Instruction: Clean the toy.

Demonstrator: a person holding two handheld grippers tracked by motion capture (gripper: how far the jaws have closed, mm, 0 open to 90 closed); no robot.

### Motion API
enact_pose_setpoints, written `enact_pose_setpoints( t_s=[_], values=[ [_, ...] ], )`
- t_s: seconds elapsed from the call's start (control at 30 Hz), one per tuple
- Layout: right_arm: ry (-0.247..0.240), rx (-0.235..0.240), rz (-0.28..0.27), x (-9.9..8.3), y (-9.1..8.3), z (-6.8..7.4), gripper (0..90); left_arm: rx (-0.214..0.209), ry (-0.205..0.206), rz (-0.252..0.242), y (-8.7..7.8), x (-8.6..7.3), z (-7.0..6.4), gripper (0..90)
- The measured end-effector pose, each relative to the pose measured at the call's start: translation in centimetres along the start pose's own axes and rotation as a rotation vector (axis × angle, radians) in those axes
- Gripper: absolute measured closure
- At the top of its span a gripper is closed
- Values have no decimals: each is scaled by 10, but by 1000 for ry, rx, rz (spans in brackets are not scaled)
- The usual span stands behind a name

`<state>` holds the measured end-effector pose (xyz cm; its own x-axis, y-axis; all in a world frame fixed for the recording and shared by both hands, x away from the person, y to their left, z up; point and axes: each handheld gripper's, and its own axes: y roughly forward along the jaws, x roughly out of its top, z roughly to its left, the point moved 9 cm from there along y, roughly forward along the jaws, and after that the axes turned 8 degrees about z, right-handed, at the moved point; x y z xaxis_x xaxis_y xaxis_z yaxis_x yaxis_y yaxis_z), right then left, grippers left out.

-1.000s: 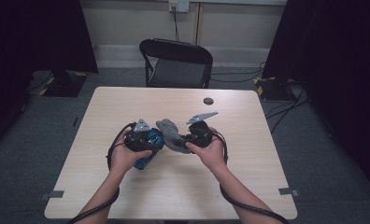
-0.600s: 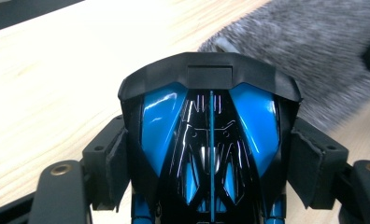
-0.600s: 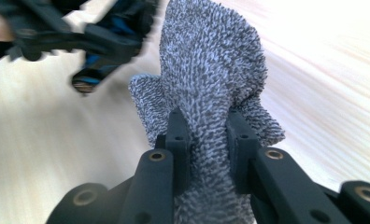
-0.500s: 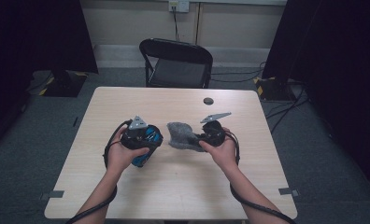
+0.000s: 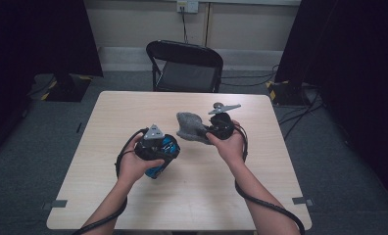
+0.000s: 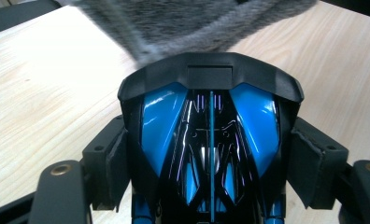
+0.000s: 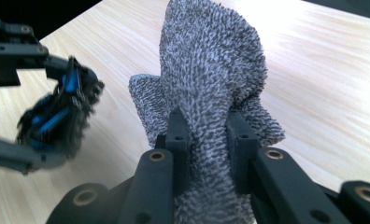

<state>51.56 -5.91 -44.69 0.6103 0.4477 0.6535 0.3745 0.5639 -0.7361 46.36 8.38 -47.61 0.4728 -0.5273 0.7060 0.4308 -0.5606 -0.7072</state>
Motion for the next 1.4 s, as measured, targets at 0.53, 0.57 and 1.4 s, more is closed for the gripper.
enact_pose_setpoints(
  t_s=[0.53, 0.57, 1.4],
  values=[
    [-51, 55, -3, 15, 11, 34, 750, 4, 36, 30, 9, -3, -8, 255],
    [-54, 63, -1, 14, 12, 37, 750, 7, 32, 30, 9, -3, -7, 256],
    [-112, 136, 14, -2, 10, 61, 750, 38, -16, 23, 0, -8, 13, 255]
  ],
)
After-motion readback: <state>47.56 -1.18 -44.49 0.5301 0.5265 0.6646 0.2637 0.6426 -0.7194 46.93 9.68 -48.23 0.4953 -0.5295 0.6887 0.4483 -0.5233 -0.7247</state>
